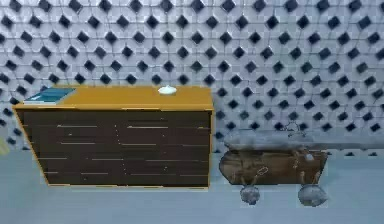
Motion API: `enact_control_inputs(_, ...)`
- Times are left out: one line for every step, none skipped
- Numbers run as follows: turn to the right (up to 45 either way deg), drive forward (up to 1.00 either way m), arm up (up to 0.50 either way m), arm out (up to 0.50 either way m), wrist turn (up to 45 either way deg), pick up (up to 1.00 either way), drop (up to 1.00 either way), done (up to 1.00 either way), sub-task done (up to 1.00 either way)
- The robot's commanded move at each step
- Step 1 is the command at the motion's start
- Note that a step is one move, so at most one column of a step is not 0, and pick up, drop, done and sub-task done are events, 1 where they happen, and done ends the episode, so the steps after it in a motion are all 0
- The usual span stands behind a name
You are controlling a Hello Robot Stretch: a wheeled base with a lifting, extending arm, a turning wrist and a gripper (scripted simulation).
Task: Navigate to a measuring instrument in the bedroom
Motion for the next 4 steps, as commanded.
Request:
enact_control_inputs(-45.0, 0.0, 0.0, 0.0, 0.0, 0.0, 0.0, 0.0, 0.0)
enact_control_inputs(-42.0, 0.0, 0.0, 0.0, 0.0, 0.0, 0.0, 0.0, 0.0)
enact_control_inputs(0.0, 0.25, 0.0, 0.0, 0.0, 0.0, 0.0, 0.0, 0.0)
enact_control_inputs(-9.0, 0.0, 0.0, 0.0, 0.0, 0.0, 0.0, 0.0, 0.0)
